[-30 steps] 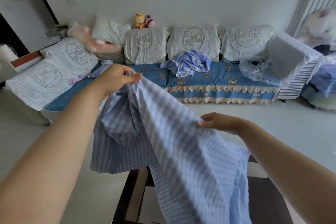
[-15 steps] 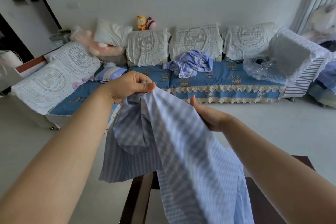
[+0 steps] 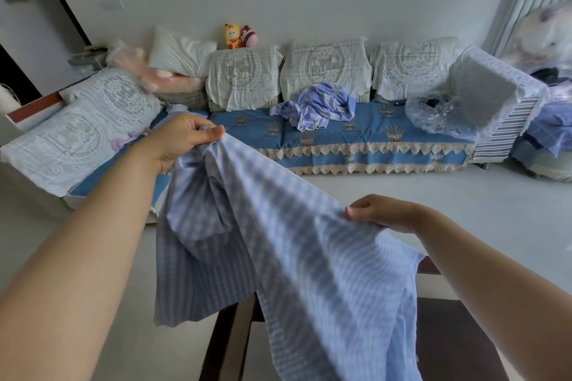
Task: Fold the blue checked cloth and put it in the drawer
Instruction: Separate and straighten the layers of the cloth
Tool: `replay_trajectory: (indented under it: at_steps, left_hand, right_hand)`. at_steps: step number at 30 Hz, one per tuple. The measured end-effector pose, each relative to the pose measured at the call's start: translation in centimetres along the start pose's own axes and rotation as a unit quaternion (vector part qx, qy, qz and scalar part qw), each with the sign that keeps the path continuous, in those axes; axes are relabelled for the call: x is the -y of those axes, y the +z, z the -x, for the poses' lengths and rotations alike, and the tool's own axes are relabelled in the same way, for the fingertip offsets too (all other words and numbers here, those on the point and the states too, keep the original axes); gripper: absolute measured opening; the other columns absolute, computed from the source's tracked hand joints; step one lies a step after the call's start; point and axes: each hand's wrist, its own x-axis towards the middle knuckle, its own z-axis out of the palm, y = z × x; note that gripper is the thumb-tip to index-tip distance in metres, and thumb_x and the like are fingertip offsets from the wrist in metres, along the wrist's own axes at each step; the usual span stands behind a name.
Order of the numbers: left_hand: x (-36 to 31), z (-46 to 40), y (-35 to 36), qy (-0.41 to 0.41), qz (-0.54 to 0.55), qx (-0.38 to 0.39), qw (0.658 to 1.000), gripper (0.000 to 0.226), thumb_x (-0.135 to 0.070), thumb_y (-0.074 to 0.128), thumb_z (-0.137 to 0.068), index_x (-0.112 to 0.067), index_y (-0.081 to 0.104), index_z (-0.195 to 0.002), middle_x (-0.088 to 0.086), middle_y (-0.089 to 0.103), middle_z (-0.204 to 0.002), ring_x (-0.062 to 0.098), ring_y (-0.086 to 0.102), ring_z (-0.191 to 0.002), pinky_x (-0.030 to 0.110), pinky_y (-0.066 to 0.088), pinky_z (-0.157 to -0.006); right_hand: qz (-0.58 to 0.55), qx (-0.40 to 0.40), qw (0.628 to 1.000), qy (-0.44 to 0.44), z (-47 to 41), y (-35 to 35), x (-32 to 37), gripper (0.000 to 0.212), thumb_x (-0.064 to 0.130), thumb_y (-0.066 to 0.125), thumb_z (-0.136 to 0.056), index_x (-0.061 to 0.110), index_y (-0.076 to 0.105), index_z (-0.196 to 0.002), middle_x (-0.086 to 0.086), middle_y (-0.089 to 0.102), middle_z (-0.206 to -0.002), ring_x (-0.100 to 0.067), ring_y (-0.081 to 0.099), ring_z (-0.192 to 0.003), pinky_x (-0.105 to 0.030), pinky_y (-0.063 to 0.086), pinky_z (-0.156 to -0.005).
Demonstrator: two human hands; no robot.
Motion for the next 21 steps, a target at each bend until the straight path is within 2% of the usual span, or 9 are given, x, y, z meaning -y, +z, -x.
replay_trajectory:
  at_steps: [2,4,7,9,12,14,17,19,21]
  left_hand:
    - [0.9,-0.7,-0.3,-0.022,0.001,-0.047,0.999,0.037,-0.036,0.067,-0.075,0.0,0.06,-0.074,0.006,0.052,-0.068,0.013,0.045,-0.067,0.03,0.037,-0.077]
    - [1.4,-1.5,-0.4,-0.026,-0.028,-0.081,0.996,0.029,-0.027,0.065,-0.085,0.001,0.061,-0.08,0.008,0.052,-0.078,0.016,0.044,-0.075,0.032,0.035,-0.082]
    - [1.7,-2.7,-0.3,-0.011,-0.096,-0.122,0.988,0.023,-0.027,0.064,-0.089,-0.004,0.066,-0.083,0.01,0.052,-0.08,0.017,0.047,-0.08,0.03,0.038,-0.075]
    - [1.7,-3.2,0.3,0.026,-0.164,-0.172,0.971,0.032,-0.028,0.064,-0.09,0.002,0.065,-0.078,0.01,0.046,-0.067,0.018,0.041,-0.067,0.028,0.032,-0.063]
    - [2.3,-3.3,1.8,0.109,-0.198,-0.27,0.936,0.038,-0.033,0.062,-0.09,-0.001,0.061,-0.071,0.005,0.048,-0.058,0.017,0.041,-0.057,0.029,0.033,-0.058]
    - [2.6,-3.5,2.7,0.149,-0.201,-0.308,0.918,0.042,-0.035,0.06,-0.091,0.001,0.059,-0.069,0.01,0.053,-0.062,0.022,0.047,-0.061,0.032,0.031,-0.059]
    - [2.0,-4.1,3.3,0.153,-0.176,-0.338,0.912,0.049,-0.037,0.057,-0.092,0.003,0.053,-0.065,0.015,0.048,-0.06,0.02,0.042,-0.061,0.034,0.027,-0.056]
    - [0.8,-4.6,3.2,0.136,-0.128,-0.368,0.911,0.047,-0.037,0.058,-0.091,0.003,0.055,-0.066,0.014,0.048,-0.061,0.019,0.039,-0.062,0.032,0.028,-0.056]
    - [-1.0,-5.2,2.8,0.106,-0.095,-0.404,0.904,0.043,-0.038,0.059,-0.09,-0.001,0.057,-0.07,0.015,0.051,-0.066,0.02,0.04,-0.066,0.031,0.028,-0.058]
  right_hand:
    - [0.012,-0.006,1.0,-0.002,0.0,-0.5,-0.3,0.028,0.041,0.076,-0.071,0.015,0.066,-0.074,0.006,0.063,-0.067,-0.005,0.058,-0.062,-0.016,0.046,-0.059]
    - [0.027,-0.027,0.999,-0.008,-0.2,-0.6,-0.4,0.014,0.023,0.073,-0.08,0.011,0.067,-0.084,0.0,0.066,-0.079,-0.011,0.061,-0.074,-0.025,0.05,-0.072]
    - [0.079,-0.095,0.992,-0.008,-0.4,-1.0,0.5,0.013,0.021,0.073,-0.082,0.01,0.067,-0.084,-0.006,0.064,-0.08,-0.016,0.058,-0.073,-0.029,0.047,-0.07]
    - [0.169,-0.154,0.973,-0.006,0.0,-2.8,2.5,0.018,0.027,0.073,-0.081,0.012,0.063,-0.078,-0.005,0.061,-0.074,-0.017,0.055,-0.069,-0.026,0.043,-0.064]
    - [0.356,-0.287,0.889,0.003,1.8,-7.0,7.9,0.033,0.033,0.069,-0.084,0.021,0.046,-0.063,0.002,0.05,-0.068,-0.021,0.049,-0.073,-0.028,0.036,-0.058]
    - [0.399,-0.398,0.826,-0.003,3.8,-8.8,11.9,0.025,0.035,0.06,-0.088,0.019,0.049,-0.074,-0.004,0.057,-0.082,-0.026,0.053,-0.08,-0.031,0.038,-0.063]
    - [0.455,-0.532,0.711,-0.07,5.9,-8.9,15.7,0.019,0.032,0.051,-0.093,0.014,0.055,-0.097,-0.011,0.063,-0.101,-0.034,0.058,-0.091,-0.032,0.033,-0.066]
    - [0.482,-0.545,0.681,-0.079,6.4,-8.4,16.6,0.024,0.033,0.047,-0.095,0.012,0.053,-0.103,-0.015,0.064,-0.102,-0.037,0.059,-0.09,-0.033,0.033,-0.065]
    - [0.501,-0.508,0.7,-0.019,6.5,-8.1,16.2,0.029,0.04,0.048,-0.094,0.013,0.053,-0.105,-0.017,0.064,-0.104,-0.036,0.06,-0.094,-0.033,0.036,-0.066]
